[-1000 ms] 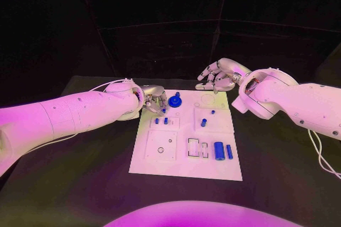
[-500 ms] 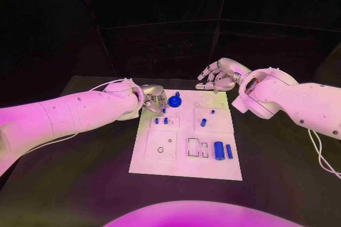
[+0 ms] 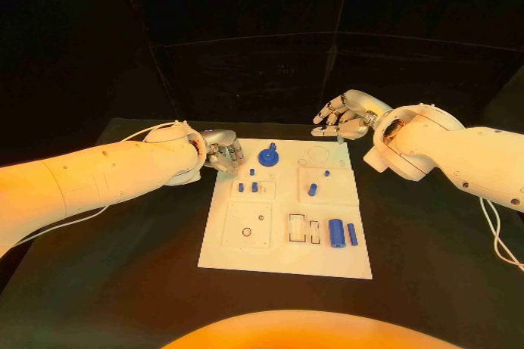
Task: Assemble the parts on the task board
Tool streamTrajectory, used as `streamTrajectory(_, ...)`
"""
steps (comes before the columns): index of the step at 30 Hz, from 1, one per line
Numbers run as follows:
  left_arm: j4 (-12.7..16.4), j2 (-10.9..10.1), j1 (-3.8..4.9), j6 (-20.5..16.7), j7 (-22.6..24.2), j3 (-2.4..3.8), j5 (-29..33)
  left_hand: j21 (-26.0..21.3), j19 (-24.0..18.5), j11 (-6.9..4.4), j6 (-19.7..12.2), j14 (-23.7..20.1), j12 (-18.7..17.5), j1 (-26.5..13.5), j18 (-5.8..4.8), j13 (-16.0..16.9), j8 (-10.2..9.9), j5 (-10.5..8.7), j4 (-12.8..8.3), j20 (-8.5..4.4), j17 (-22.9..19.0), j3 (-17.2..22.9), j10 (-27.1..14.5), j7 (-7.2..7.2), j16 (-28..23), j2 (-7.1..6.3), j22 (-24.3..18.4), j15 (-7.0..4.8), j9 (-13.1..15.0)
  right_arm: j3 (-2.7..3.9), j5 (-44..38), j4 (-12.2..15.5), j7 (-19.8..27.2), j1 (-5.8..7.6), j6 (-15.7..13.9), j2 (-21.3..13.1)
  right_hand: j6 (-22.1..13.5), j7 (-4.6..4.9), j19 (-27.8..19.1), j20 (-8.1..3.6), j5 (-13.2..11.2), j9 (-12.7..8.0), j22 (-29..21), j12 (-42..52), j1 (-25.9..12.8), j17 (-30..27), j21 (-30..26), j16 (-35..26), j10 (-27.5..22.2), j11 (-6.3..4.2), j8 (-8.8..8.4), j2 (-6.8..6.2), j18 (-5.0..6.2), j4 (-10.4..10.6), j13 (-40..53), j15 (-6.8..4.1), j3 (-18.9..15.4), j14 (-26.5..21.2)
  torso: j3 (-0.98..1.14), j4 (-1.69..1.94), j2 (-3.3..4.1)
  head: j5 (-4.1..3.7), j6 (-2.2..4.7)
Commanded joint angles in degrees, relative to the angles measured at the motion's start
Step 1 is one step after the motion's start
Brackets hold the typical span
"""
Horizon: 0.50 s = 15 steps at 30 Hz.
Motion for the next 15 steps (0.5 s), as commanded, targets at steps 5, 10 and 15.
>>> streamTrajectory(5,2.04,-3.23,0.12,-12.36,11.66,0.0,22.92,-9.05,-3.74,0.25,2.49,-2.78,0.32,-0.71,1.5,0.08,1.37,0.14,0.84,0.6,-7.94,0.23,0.78,0.17,-4.02,0.82,-6.74,0.59,0.27,-0.07,-10.72,-1.44,-0.64,-0.34,5.83,-0.45,5.16,-0.22,2.04,-0.4,-1.51,-0.19,-0.16,-12.49,4.65,1.34,0.08,-0.07,3.3,-0.07,-3.55,0.18,0.25,-1.11,-8.45,-0.45,1.72,2.71,-0.03,-0.2,0.0,-0.91,0.51)
streamTrajectory(10,5.19,-5.47,0.11,-14.85,20.33,-0.03,43.39,-20.67,-9.41,0.61,3.3,-7.19,0.36,-1.0,3.43,0.08,1.81,0.22,1.57,1.02,-17.45,-0.4,0.49,0.77,-9.6,1.43,-15.48,0.99,0.17,-0.36,-17.65,-1.6,0.05,-1.3,5.69,-1.25,6.38,-0.25,2.21,-0.43,-2.12,-0.19,-0.16,-16.73,5.83,1.58,0.08,-0.24,3.61,0.16,-5.42,-0.54,0.3,-1.56,-11.27,-0.17,2.18,3.06,-0.17,0.16,-0.03,-3.78,0.85)
streamTrajectory(15,9.35,-7.89,0.03,-11.17,27.02,-0.06,60.49,-24.86,-11.74,0.8,4.52,-12.21,0.96,-0.71,3.85,0.18,2.4,0.16,1.95,1.27,-28.31,-0.84,1.1,1.18,-16.15,2.42,-18.36,1.15,0.12,-1.45,-23.58,-1.64,2.05,-2.79,2.45,-2.24,7.39,0.15,2.14,-0.2,-2.32,-0.21,-0.13,-21.08,7.4,0.63,0.09,-1.39,4.33,0.6,-8.08,-1.23,0.3,-2.08,-14.69,0.12,3.47,2.88,-0.06,0.04,0.05,-4.86,1.17)
